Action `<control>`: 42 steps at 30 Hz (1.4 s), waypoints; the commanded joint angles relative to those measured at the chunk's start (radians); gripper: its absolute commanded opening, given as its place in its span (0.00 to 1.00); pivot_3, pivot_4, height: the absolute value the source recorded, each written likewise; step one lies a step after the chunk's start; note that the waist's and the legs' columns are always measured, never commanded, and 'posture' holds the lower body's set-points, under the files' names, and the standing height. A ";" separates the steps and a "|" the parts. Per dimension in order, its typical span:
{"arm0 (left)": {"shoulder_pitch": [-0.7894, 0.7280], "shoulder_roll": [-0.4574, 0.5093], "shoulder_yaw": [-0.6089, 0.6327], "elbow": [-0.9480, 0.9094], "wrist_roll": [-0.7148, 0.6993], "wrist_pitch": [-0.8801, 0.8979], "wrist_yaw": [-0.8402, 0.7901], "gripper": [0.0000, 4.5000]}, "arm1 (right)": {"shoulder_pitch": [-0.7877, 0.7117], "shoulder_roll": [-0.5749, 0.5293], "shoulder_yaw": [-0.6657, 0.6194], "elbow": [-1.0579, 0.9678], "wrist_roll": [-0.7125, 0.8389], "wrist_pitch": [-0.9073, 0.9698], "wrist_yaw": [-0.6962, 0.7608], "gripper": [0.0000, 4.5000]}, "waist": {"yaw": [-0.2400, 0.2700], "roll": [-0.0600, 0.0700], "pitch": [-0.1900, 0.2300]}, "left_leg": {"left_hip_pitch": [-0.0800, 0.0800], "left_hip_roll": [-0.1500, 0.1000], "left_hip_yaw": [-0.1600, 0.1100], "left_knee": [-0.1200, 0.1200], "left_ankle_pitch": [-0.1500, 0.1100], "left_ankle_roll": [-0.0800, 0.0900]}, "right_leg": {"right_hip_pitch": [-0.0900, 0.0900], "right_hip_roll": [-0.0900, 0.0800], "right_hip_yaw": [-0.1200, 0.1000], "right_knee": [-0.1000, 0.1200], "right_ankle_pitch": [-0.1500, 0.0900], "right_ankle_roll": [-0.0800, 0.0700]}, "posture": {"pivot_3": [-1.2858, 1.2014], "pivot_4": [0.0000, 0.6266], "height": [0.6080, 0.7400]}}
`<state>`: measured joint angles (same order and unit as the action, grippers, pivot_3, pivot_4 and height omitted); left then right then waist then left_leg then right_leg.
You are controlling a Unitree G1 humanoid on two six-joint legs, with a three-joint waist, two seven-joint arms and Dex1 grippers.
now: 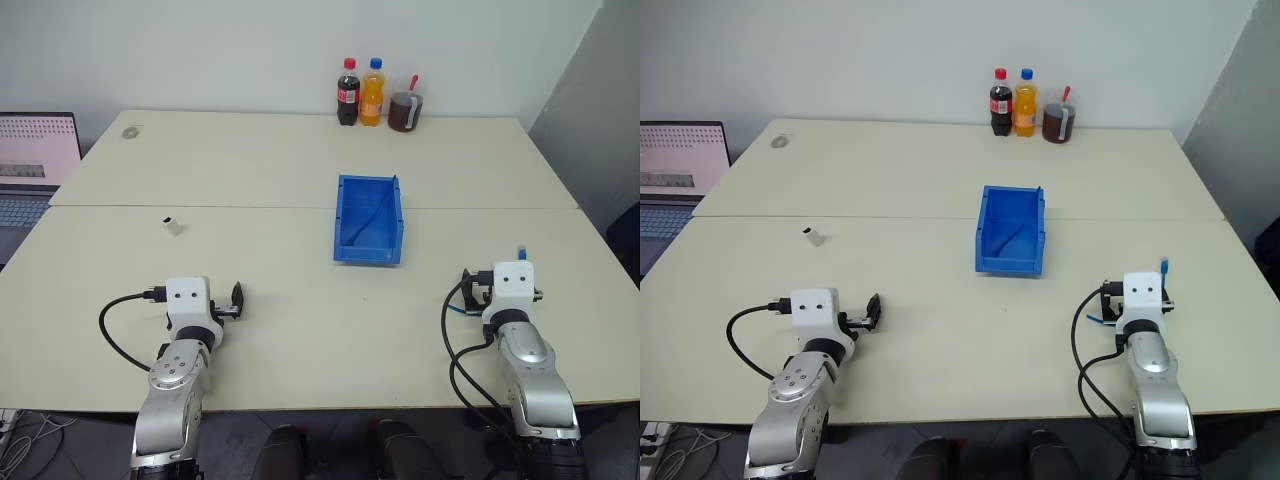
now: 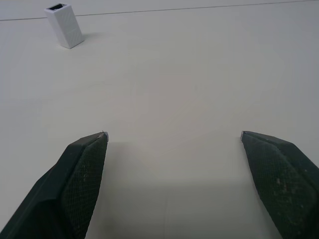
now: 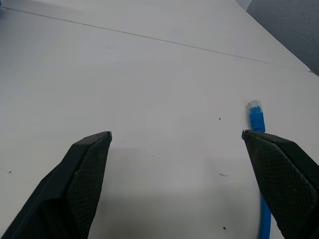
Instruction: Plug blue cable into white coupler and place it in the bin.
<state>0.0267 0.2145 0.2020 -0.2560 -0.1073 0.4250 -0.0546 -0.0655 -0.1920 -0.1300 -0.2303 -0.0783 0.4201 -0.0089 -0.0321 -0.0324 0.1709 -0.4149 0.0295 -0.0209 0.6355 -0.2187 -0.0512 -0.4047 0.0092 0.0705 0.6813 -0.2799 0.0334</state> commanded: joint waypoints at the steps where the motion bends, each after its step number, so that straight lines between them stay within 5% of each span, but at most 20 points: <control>1: -0.012 0.001 0.005 -0.005 0.004 -0.021 0.001 1.00 | 0.000 -0.011 -0.019 -0.055 -0.008 -0.009 -0.009 0.99 | 0.000 0.000 0.000 | 0.000 0.000 0.000 0.000 0.000 0.000 | 0.000 0.000 0.000 0.000 0.000 0.000 | 0.52 0.24 1.00; 12: -0.083 0.078 -0.024 -0.012 -0.020 -0.024 -0.120 1.00 | 0.004 -0.037 -0.045 -0.090 -0.007 0.008 0.000 0.99 | 0.000 0.000 0.000 | 0.000 0.000 0.000 0.000 0.000 0.000 | 0.000 0.000 0.000 0.000 0.000 0.000 | 0.52 0.24 1.00; 20: -0.491 0.202 -0.238 0.035 -0.127 -0.022 -0.541 1.00 | -0.085 -0.124 -0.107 -0.056 0.026 0.091 0.044 0.99 | 0.004 0.000 0.000 | -0.002 -0.001 -0.001 0.004 0.000 0.000 | 0.001 0.000 -0.001 0.000 0.001 0.001 | 0.52 0.24 1.00; 30: -0.809 0.144 -0.459 0.264 -0.197 -0.122 -0.976 1.00 | -0.216 -0.251 -0.169 0.264 0.089 0.083 0.143 0.99 | -0.010 0.002 0.001 | -0.002 0.000 0.002 0.004 0.000 0.001 | 0.000 0.003 0.001 0.000 0.004 -0.003 | 0.52 0.24 1.00; 42: -0.881 0.049 -0.473 0.423 -0.150 -0.232 -1.019 1.00 | -0.306 -0.299 -0.217 0.481 0.209 0.104 0.243 0.95 | -0.015 0.003 0.001 | -0.002 0.000 0.001 0.006 0.000 0.001 | 0.000 0.003 0.002 0.000 0.002 0.002 | 0.52 0.24 1.00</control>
<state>-0.8422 0.2682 -0.2813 0.1900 -0.2568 0.2099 -1.0759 -0.3664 -0.4733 -0.3200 0.2460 0.1073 0.5150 0.2366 -0.0471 -0.0291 0.1716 -0.4175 0.0291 -0.0196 0.6418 -0.2189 -0.0504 -0.4043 0.0116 0.0724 0.6815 -0.2784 0.0353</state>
